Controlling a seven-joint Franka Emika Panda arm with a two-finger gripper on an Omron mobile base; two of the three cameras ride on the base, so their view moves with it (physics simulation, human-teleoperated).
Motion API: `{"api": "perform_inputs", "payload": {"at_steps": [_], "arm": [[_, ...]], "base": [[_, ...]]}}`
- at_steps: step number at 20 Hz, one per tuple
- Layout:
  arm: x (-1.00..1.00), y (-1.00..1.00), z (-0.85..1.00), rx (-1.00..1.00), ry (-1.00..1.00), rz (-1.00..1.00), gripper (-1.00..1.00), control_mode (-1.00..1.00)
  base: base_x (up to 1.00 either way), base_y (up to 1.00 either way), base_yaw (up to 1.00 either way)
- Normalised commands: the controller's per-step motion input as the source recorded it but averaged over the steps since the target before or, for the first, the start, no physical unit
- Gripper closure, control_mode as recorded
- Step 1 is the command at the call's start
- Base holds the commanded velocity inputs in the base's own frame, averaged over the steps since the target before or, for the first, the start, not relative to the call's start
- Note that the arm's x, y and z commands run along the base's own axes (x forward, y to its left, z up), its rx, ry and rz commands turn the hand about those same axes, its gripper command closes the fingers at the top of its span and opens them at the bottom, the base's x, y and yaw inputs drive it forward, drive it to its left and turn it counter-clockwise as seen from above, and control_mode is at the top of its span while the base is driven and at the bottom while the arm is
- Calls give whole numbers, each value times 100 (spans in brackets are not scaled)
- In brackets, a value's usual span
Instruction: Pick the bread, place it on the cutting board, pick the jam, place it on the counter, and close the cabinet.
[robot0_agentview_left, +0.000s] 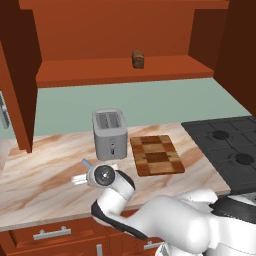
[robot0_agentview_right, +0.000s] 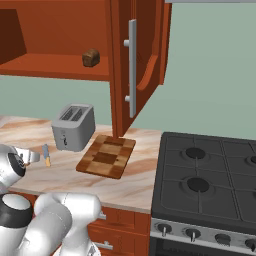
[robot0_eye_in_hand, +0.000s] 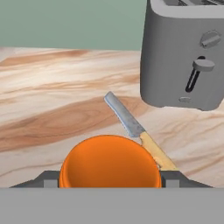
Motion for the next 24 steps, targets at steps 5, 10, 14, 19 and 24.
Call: {"api": "perform_inputs", "payload": {"at_steps": [5, 10, 14, 19, 24], "arm": [[2, 5, -21, 0, 2, 0, 100, -100], [4, 7, -20, 0, 2, 0, 100, -100], [4, 6, -19, 0, 2, 0, 100, -100], [2, 4, -17, 0, 2, 0, 100, -100], [0, 5, -16, 0, 2, 0, 100, -100]], "base": [[0, 0, 0], [0, 0, 0], [0, 0, 0], [0, 0, 0], [0, 0, 0]]}}
